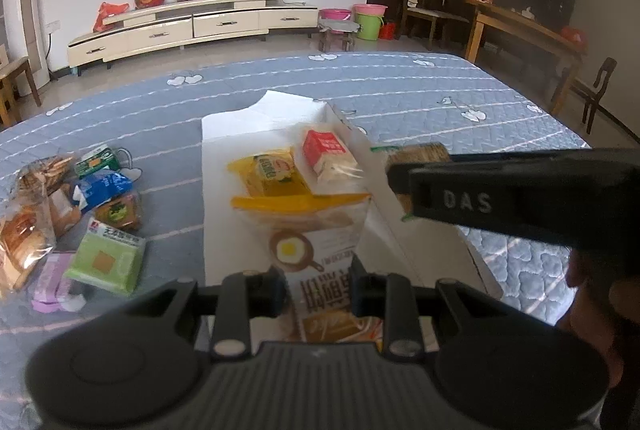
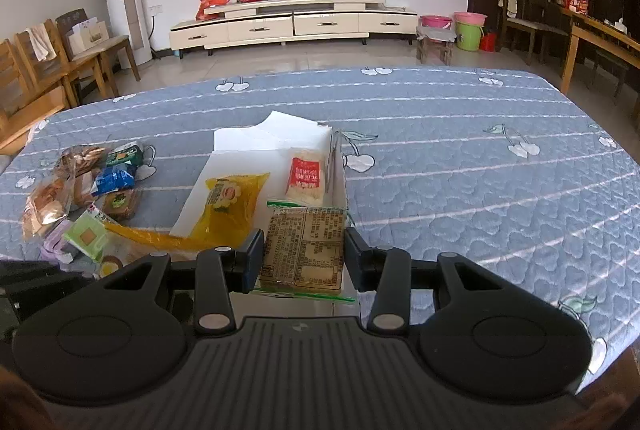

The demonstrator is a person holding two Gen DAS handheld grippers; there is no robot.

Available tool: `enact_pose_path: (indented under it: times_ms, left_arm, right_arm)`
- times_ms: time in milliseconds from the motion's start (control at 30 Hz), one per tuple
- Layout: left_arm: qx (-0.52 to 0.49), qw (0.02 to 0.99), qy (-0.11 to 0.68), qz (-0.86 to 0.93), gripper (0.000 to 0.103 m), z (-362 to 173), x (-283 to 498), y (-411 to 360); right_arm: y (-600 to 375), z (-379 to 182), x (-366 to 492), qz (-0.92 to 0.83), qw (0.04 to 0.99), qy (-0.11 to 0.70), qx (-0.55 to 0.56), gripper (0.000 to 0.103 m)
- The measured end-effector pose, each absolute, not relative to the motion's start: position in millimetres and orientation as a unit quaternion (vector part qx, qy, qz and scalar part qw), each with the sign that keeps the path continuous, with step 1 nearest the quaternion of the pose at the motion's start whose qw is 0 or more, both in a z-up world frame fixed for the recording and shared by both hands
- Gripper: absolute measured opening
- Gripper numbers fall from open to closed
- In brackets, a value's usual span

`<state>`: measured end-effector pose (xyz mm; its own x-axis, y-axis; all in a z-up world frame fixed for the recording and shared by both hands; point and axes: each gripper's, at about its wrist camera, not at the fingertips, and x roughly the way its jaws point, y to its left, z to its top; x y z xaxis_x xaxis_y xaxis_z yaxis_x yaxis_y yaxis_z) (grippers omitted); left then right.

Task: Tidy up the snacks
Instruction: 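Lower both packs onto the white paper and open both grippers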

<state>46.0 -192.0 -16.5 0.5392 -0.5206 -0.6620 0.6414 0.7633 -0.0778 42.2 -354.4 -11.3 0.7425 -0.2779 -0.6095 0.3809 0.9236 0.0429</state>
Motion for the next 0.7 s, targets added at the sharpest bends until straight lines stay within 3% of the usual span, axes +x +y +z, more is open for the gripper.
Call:
enact_pose_path:
  times_ms: [400,467,567,700]
  left_arm:
    - [0.087,0.862,0.353,-0.353,0.029,-16,46,-206]
    - [0.081,0.856,0.361,-0.360,0.043,-18,45,-207]
    - [0.089,0.861,0.353,-0.354,0.054,-18,39,-208]
    - [0.086,0.870,0.346,-0.339,0.070,-11,35,-202]
  right_arm:
    - [-365,-14,54,-0.176,0.929,0.316,0.074,0.052]
    - [-365,-14,54,-0.183,0.929,0.315,0.070,0.053]
    - [-365,-11,51,-0.197,0.929,0.306,0.066,0.064]
    - [-364,-5,44,-0.206,0.930,0.296,0.068,0.068]
